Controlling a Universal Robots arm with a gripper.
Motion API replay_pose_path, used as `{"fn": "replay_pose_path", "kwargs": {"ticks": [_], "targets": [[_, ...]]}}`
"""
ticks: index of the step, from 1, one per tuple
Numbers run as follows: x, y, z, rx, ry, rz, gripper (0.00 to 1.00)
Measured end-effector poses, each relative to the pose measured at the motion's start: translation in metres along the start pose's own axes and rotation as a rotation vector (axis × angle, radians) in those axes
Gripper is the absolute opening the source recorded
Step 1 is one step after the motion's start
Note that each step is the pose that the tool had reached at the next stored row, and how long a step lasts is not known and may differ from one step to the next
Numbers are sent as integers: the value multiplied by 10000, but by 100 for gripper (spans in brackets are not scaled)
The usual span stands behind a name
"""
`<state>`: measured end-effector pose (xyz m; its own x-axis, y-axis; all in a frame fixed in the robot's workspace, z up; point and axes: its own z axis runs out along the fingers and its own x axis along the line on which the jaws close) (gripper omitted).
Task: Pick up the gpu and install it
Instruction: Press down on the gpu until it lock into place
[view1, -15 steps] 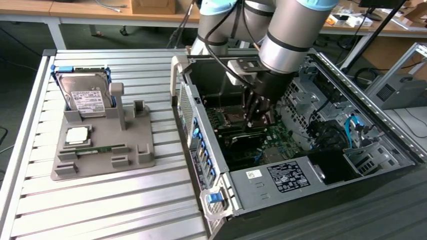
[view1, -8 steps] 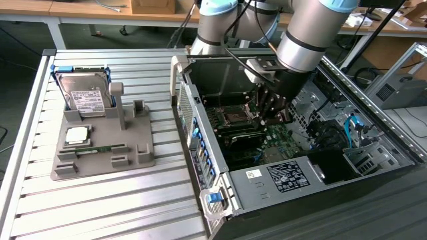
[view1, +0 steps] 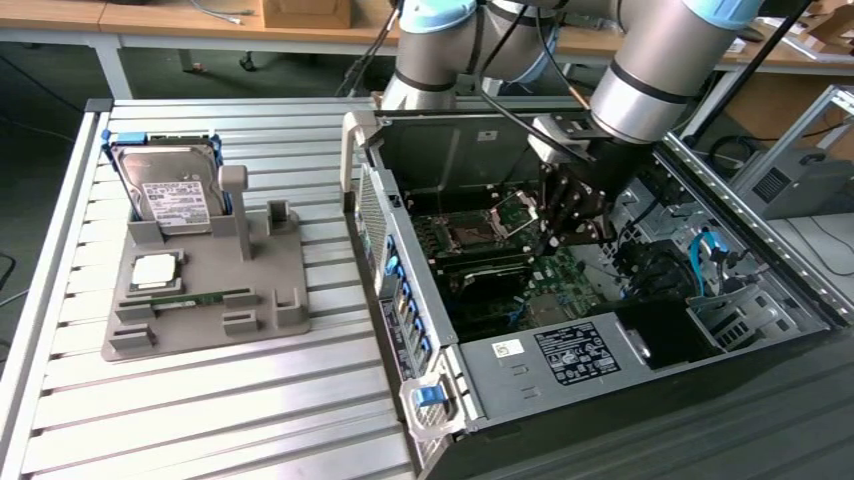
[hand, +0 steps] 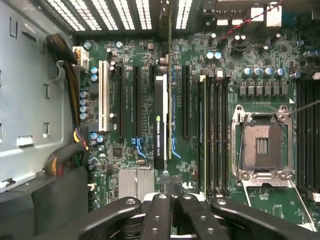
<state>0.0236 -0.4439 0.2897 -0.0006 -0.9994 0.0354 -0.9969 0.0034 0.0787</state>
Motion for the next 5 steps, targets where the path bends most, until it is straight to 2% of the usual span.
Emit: {"fn": "replay_pose_path", "kwargs": {"ticks": [5], "targets": [[1,0,0,0,0,0,11]]}}
